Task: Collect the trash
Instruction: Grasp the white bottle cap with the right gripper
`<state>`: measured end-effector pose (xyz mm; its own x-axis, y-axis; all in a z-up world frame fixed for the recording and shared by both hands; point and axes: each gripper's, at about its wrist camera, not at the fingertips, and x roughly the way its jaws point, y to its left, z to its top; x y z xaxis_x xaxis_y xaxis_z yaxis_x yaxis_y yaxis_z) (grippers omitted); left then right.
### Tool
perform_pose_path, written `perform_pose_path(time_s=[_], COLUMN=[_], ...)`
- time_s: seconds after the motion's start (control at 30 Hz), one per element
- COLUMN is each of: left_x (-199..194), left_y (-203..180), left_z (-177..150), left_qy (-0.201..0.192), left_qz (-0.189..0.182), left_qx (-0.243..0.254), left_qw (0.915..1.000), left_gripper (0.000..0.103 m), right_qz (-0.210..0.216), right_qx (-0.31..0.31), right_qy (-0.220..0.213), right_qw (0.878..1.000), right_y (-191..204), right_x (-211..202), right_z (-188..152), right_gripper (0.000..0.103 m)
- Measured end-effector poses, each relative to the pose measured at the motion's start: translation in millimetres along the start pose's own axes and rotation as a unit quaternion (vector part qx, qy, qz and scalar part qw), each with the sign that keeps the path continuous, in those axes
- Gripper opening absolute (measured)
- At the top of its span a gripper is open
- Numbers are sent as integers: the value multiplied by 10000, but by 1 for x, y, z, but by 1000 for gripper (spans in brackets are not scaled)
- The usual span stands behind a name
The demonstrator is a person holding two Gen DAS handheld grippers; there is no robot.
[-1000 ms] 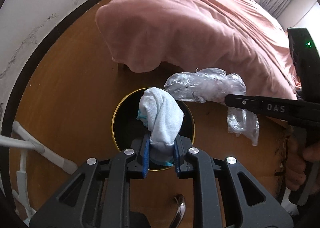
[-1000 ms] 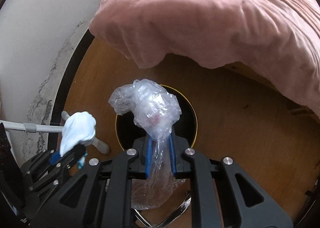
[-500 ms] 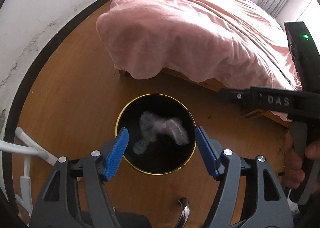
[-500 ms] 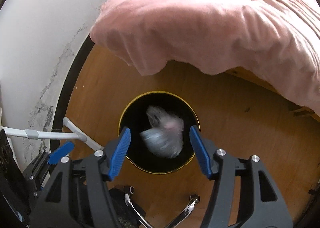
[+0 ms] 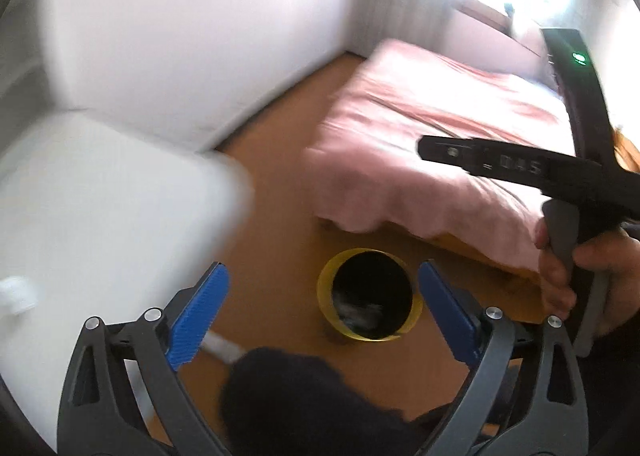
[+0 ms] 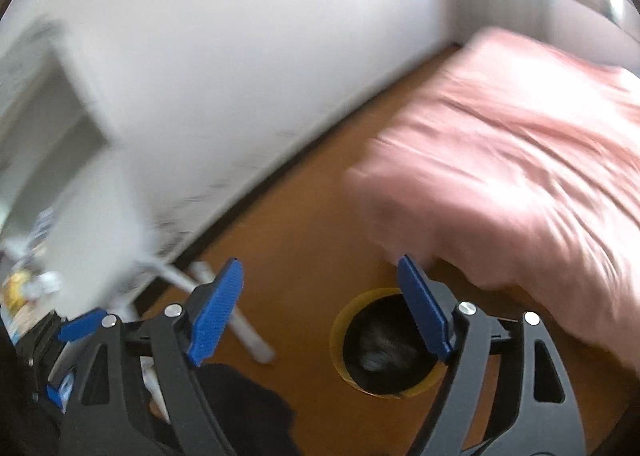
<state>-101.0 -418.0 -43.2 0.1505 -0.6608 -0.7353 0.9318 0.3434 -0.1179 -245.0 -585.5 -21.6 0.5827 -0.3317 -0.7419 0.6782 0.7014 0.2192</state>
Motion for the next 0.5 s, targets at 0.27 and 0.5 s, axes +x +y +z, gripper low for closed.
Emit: perform_pose_path(time_s=[0.27, 0.5], left_x=[-134, -213], left_y=[174, 258], left_z=[-78, -165], left_qy=[-378, -431], left_qz=[2154, 2983], left_qx=[-1761, -3144], left_qw=[9598, 9002], left_gripper=[93, 93], right_qz=[1580, 1628], right_qx=[-1806, -2686], right_qy=[398, 667], right_qw=[9700, 9470], right_y=[208, 286], right_x=[35, 77], right_z=[-1, -21], right_gripper=[79, 78])
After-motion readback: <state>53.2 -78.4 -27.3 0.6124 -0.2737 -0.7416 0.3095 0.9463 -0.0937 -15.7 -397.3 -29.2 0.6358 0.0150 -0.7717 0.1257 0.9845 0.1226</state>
